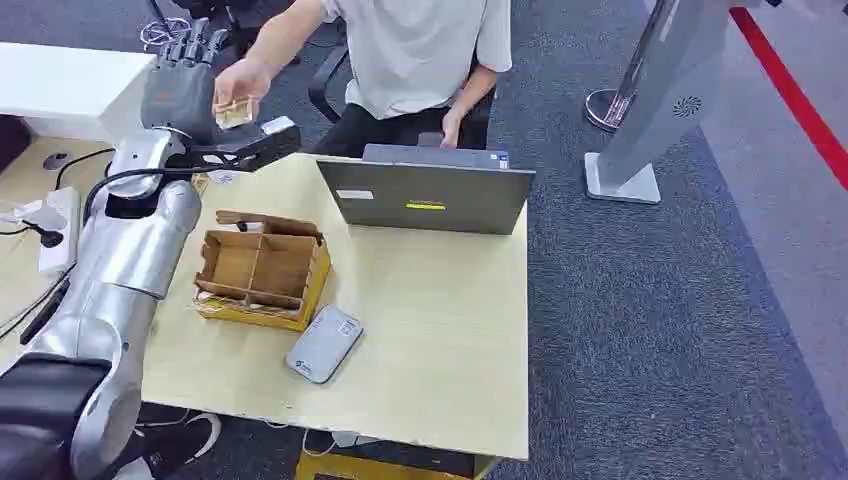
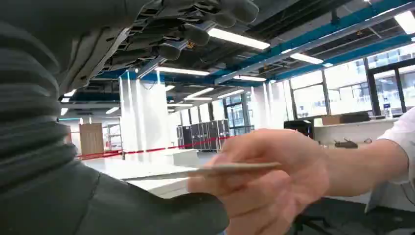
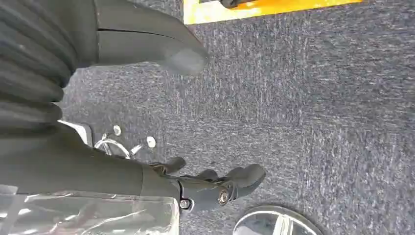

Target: Pass the card to the sensor for recognition and then transmit it.

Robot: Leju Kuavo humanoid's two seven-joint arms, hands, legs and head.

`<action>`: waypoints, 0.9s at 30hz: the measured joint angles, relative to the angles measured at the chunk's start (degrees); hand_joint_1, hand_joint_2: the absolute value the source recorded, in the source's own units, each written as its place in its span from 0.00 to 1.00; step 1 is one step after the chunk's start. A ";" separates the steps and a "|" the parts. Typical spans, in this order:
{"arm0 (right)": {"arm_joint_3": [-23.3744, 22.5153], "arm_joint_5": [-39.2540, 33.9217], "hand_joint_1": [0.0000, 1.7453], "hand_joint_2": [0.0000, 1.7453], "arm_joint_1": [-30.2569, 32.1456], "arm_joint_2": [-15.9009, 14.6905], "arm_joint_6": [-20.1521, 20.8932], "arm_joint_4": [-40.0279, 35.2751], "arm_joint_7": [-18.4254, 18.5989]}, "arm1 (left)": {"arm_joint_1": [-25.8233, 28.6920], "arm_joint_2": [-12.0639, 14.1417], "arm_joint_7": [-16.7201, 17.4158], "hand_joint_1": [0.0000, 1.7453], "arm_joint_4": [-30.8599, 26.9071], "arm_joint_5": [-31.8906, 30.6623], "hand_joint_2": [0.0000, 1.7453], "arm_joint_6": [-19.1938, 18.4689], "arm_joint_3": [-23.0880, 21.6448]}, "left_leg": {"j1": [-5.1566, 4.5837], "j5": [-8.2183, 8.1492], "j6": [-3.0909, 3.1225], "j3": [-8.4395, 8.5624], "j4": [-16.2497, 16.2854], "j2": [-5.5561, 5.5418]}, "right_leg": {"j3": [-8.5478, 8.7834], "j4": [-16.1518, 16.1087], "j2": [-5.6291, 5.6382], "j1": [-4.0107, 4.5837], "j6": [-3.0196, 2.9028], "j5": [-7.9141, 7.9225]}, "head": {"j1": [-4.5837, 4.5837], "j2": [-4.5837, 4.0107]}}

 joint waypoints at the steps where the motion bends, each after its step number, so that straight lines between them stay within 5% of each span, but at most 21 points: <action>1: -0.02 0.00 0.00 1.00 0.08 0.00 0.00 0.00 -0.02 | -0.07 0.11 0.00 1.00 0.35 0.18 1.00 0.04 -0.20 | 0.00 0.00 0.00 0.01 0.00 0.00 | -0.01 0.00 0.00 0.00 0.00 0.00 | 0.00 0.00; 27: -0.09 1.27 0.00 1.00 0.66 -0.11 -0.28 0.00 0.02 | 0.94 0.96 -3.10 1.00 5.02 5.97 1.00 4.35 -4.24 | 0.00 0.02 -0.02 0.00 -0.03 -0.03 | -0.01 0.01 -0.04 0.00 -0.01 0.00 | 0.02 0.00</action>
